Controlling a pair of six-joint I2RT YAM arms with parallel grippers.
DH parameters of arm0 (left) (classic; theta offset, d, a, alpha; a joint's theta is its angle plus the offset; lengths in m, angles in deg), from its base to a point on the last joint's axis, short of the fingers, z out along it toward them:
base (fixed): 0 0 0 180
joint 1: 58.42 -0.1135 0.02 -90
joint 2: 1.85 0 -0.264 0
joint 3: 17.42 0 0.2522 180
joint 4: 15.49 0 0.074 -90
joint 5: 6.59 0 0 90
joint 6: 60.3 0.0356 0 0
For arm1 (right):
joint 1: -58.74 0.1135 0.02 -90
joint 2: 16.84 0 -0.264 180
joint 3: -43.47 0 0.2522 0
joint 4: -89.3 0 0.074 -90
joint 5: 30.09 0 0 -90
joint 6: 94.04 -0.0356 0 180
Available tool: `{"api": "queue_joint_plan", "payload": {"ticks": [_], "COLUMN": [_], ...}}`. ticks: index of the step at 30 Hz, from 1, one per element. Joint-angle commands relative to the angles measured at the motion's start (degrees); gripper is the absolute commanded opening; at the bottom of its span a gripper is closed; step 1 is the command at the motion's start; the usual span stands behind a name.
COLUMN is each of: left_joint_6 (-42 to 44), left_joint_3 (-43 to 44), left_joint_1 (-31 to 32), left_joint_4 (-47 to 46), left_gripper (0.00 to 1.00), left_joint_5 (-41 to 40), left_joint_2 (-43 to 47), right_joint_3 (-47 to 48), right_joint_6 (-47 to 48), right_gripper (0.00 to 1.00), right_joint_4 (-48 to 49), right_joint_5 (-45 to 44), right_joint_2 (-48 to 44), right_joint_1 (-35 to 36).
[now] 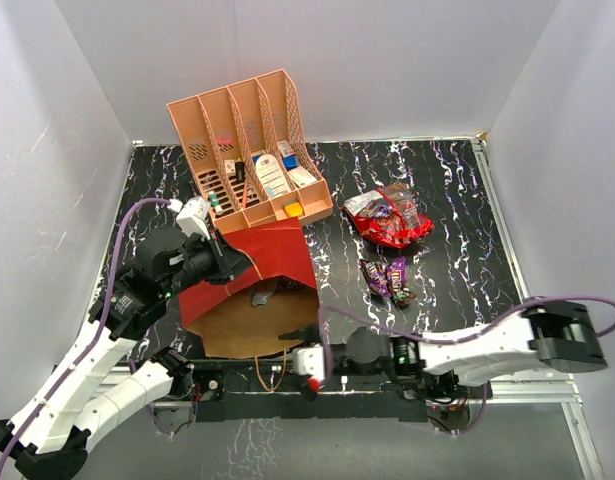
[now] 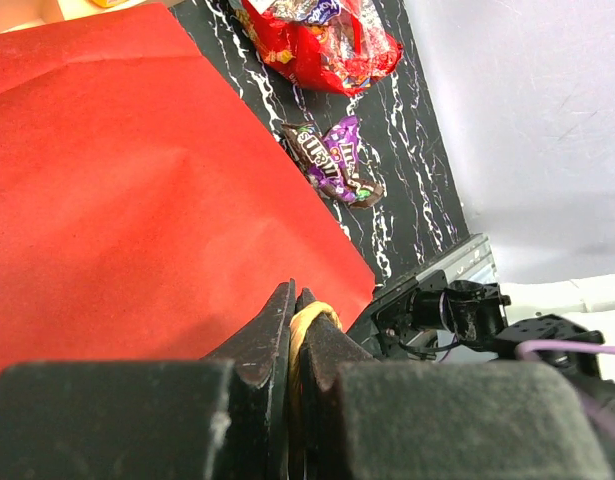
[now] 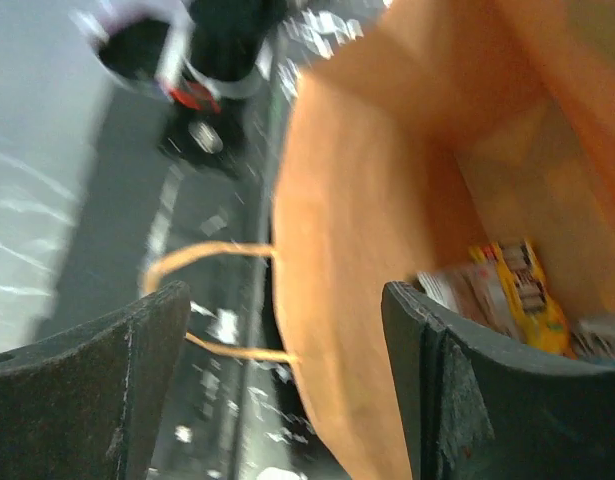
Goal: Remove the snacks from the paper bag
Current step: Take out the snack from the paper bag.
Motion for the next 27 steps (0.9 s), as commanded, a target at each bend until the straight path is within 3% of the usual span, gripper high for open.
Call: {"api": "queue_joint_plan", "payload": {"ticks": [1,4,8,12,15,27], "left_joint_6": [-0.43,-0.98,-1.02,-0.65,-0.77,-1.26], "left_joint_3": [2.08,1.49,1.31,1.36,1.16,0.63], "left_joint_1": [-0.23,-0.23,-0.23,-0.22,-0.23,-0.22], "left_joint_4": [-1.21,-1.77,-1.69,-1.14,-1.52,-2.06], "left_gripper": [0.0,0.0,0.0,0.0,0.0,0.0], "left_joint_5": [1.19,1.62,1.32,1.29,1.59,2.09], "left_joint_2": [0.49,1.31,2.09,2.04,2.03,2.07], "right_joint_3": [5.55,8.82,11.38,14.68,17.65,19.12], "right_joint_6": [17.03,21.81,29.21,30.85,29.07,28.79], "right_gripper": [0.81,0.83,0.93,0.95,0.94,0.78], "right_joint_4": [12.81,14.74,21.37,21.33,16.42,15.02], "right_joint_5": [-26.69,-33.67,-43.68,-46.69,-47.87,-47.9], "right_joint_2": [11.85,20.18,31.31,36.72,38.68,45.24], "right_joint_1": [2.07,1.96,1.17,-0.88,-3.0,-9.66]}}
